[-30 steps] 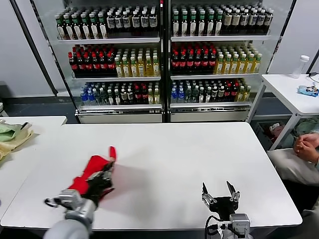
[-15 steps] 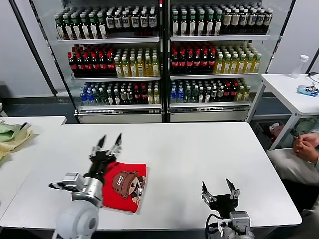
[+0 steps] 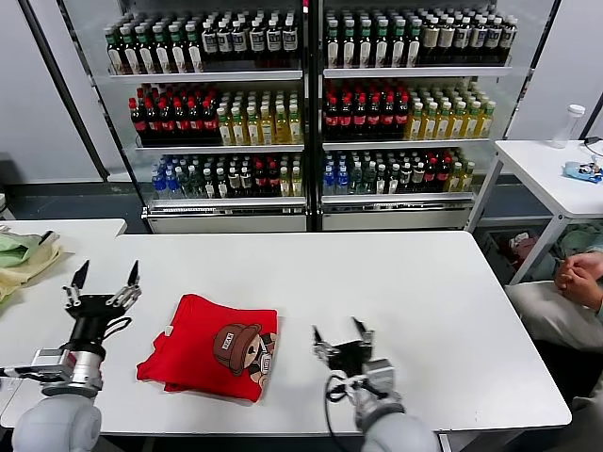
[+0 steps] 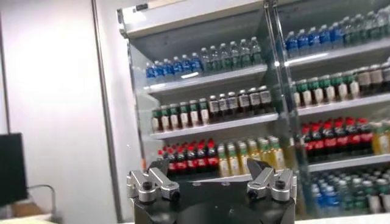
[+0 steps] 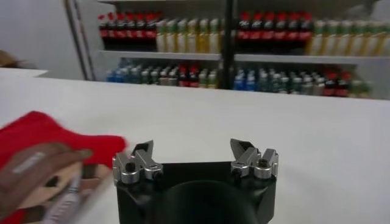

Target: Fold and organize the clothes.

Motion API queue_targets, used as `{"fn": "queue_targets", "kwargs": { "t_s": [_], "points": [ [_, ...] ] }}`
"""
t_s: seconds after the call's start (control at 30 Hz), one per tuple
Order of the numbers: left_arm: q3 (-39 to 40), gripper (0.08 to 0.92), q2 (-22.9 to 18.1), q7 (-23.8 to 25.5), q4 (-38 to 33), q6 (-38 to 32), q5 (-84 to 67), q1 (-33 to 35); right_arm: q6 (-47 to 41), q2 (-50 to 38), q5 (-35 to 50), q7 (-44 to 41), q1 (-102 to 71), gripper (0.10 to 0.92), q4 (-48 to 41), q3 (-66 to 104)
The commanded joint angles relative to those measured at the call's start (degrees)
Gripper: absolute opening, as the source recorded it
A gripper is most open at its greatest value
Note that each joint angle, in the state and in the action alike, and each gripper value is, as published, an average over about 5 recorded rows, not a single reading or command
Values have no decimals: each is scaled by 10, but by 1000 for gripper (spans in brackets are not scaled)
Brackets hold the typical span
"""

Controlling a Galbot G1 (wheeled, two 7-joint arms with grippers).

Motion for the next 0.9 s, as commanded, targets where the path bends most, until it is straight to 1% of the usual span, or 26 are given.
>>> {"fn": "queue_targets", "kwargs": {
  "t_s": [0.03,0.17,0.3,0.5,0.7,0.8,0.9],
  "points": [
    [-47,823,15,20,33,-35,36,19,-2,26,103,14,108,823,-142,-122],
    [-32,823,9,20,38,-29,41,12,-3,24,159,30,101,823,-147,-122],
    [-21,823,3,19,43,-28,54,11,-2,25,195,35,100,823,-153,-118],
    [-8,823,-12,16,44,-28,66,14,-1,39,214,24,108,823,-169,-116],
    [-8,823,-16,15,44,-28,68,15,-1,48,224,21,114,823,-178,-117],
    [-10,823,-16,14,46,-28,67,16,-1,48,231,29,111,793,-174,-119],
    [-10,823,-17,13,46,-29,67,17,-1,48,237,35,107,716,-168,-117]
  ]
}}
